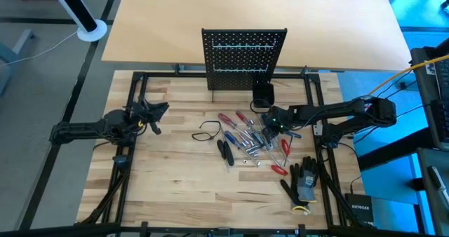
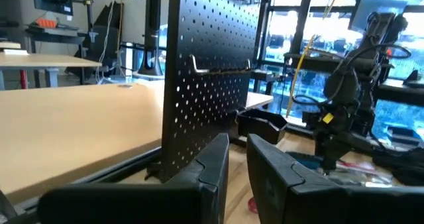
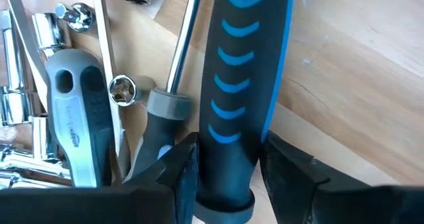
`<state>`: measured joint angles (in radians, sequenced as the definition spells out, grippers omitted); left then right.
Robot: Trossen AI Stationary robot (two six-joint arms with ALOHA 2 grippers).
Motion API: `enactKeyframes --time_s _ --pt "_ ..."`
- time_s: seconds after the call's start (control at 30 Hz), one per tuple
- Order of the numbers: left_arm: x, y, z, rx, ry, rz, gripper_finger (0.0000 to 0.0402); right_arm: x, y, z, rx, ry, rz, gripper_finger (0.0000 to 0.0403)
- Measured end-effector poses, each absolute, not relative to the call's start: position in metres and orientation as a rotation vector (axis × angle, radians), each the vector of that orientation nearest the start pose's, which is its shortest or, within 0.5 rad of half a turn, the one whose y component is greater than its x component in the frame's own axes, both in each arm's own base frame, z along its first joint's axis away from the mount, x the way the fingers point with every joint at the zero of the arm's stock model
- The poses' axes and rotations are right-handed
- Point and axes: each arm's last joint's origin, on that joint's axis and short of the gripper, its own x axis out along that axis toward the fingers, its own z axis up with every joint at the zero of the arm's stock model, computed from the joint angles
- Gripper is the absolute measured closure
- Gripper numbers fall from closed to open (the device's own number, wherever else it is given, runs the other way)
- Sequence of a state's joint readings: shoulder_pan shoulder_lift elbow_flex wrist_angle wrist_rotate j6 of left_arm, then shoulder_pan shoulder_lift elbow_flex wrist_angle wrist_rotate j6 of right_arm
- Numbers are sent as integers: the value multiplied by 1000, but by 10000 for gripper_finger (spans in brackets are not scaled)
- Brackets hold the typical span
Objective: Hang tools onto peg board
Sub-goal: Hang the blue screwdriver on the peg board
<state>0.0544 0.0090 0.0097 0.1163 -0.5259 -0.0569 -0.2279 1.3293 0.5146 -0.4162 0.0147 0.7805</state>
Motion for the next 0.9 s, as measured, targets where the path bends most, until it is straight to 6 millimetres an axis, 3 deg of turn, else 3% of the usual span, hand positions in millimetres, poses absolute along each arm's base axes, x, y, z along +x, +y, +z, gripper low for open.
enactKeyframes --time_s 0.3,0.63,0.77,0.9 --pt "93 20 173 -43 -77 579 357 197 -46 132 794 1071 -679 250" --pt "92 19 176 -54 -110 577 357 199 -45 133 793 1072 -653 190" --pt "93 19 173 -72 -94 575 357 200 -42 131 756 1070 -687 205" --pt "93 19 173 -98 -93 575 357 202 -38 129 701 1072 -707 247"
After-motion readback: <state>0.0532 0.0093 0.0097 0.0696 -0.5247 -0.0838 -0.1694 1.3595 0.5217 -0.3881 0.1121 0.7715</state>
